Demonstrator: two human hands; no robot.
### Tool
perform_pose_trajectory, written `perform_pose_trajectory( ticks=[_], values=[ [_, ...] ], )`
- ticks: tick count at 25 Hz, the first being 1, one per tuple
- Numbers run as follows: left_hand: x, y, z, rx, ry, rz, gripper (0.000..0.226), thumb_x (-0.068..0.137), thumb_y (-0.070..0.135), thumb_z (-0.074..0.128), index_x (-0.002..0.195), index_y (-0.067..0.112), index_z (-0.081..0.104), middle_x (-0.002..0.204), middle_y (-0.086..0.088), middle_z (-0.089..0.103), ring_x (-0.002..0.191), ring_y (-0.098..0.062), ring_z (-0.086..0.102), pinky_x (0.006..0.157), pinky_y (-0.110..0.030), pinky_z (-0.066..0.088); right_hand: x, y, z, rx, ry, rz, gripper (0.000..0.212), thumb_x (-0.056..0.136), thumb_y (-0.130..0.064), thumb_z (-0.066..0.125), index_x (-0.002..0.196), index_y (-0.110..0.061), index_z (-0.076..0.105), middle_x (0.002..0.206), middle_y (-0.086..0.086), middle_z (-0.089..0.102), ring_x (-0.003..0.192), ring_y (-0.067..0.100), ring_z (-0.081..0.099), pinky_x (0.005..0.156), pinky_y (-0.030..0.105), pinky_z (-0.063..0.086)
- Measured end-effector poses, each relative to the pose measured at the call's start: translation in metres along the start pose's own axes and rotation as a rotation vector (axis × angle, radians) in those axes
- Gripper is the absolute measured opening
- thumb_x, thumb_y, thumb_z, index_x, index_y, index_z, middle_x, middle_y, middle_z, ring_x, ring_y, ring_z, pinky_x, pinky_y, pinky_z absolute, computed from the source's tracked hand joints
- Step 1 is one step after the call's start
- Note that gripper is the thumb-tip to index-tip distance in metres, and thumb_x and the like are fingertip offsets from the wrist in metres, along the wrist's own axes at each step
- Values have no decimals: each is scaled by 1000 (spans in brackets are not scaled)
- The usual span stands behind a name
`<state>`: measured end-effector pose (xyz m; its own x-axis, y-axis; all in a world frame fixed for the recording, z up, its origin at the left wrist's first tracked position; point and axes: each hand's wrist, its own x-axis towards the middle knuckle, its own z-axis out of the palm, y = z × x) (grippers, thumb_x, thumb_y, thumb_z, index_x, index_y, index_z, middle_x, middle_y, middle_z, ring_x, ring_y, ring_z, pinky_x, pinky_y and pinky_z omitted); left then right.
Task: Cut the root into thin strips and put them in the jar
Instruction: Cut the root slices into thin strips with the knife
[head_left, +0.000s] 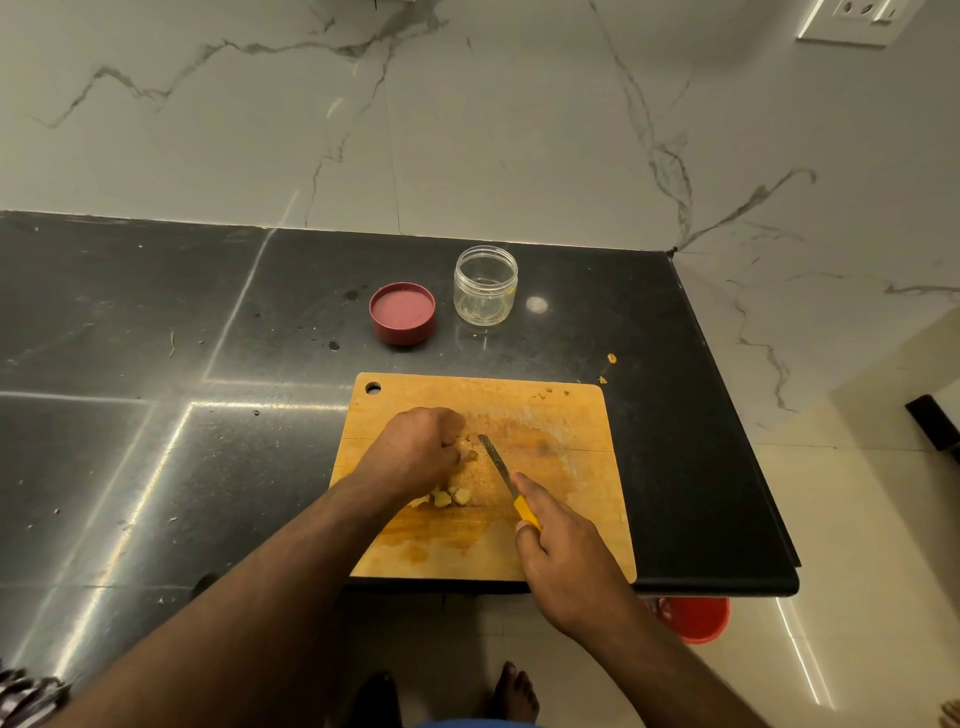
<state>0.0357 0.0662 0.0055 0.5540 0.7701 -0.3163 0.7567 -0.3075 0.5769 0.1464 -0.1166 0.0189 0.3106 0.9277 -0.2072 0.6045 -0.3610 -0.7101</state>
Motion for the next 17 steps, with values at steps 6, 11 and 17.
perform_pose_trajectory(
  ticks=[6,11,17],
  values=[
    [0,-1,0,-25,23,-26,46,92,27,73,136,22,60,99,9,64,79,-5,57,57,-19,42,16,-14,4,-81,-11,-19,54,103,-25,39,154,-32,24,140,-3,50,113,12,54,89,22,44],
    [0,-1,-1,-17,17,-13,47,91,27,73,136,20,60,101,8,63,84,-6,57,61,-20,44,23,-20,4,-139,-33,-28,54,103,-24,39,154,-30,24,140,0,50,118,13,51,95,26,44],
    [1,-3,0,-13,27,-3,47,90,26,74,135,19,61,106,5,67,90,-10,60,68,-23,48,26,-25,-3,-143,-48,-35,53,103,-22,39,154,-27,28,145,-1,47,120,11,51,99,26,44]
  ],
)
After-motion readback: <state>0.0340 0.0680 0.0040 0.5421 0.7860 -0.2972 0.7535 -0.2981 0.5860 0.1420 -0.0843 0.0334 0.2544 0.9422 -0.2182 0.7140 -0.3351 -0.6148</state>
